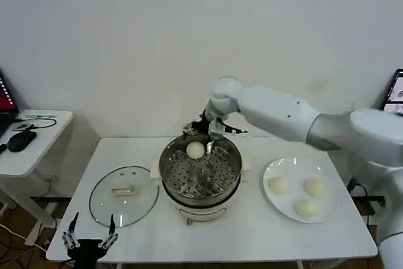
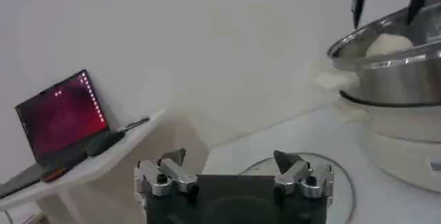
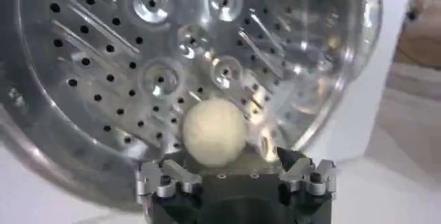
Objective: Take steamed baozi put them in steamer then cover it.
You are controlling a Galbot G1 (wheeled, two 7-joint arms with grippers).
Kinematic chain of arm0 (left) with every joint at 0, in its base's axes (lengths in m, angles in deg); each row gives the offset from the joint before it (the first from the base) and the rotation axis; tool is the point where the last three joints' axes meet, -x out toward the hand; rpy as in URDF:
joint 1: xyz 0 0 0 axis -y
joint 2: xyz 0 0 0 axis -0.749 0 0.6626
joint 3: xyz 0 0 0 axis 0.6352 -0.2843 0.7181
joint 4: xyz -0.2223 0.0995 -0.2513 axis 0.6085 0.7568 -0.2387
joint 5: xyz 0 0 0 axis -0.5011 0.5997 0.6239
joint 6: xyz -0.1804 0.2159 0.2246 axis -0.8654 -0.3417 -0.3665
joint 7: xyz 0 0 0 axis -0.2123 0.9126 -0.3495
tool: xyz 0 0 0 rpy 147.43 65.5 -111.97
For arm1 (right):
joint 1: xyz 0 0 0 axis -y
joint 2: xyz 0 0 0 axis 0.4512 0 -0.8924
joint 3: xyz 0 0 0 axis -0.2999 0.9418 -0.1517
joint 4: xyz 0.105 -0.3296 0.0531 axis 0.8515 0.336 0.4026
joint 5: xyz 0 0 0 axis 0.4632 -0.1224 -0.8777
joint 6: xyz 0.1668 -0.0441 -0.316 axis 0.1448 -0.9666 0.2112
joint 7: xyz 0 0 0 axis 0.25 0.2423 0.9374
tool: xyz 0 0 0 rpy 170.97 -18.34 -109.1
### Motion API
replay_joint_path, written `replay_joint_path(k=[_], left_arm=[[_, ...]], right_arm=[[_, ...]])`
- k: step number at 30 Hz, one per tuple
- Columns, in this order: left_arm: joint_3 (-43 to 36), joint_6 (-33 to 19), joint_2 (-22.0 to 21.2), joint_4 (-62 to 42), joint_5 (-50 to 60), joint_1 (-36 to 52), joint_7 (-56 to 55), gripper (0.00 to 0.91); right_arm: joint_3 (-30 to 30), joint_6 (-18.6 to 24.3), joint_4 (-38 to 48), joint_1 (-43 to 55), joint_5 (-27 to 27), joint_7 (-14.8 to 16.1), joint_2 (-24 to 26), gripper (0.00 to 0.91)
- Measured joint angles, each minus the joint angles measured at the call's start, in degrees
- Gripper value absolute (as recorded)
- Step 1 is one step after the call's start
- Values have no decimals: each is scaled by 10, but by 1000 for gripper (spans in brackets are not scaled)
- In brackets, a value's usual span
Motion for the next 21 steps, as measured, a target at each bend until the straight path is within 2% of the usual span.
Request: replay_joint_path(k=[7, 13, 17, 21], left_arm=[[-8, 6, 13, 6, -1, 10, 9, 907], [-18, 15, 25, 8, 0, 20, 18, 907], [-25, 20, 33, 4, 1, 27, 23, 907], [-30, 24, 38, 2, 4, 31, 28, 907]], right_arm=[[79, -137, -105, 83, 94, 13, 107, 907], [126, -247, -187, 109, 153, 19, 226, 907], [123, -290, -223, 88, 170, 30, 303, 907], [74, -318, -239, 23, 168, 35, 362, 907]])
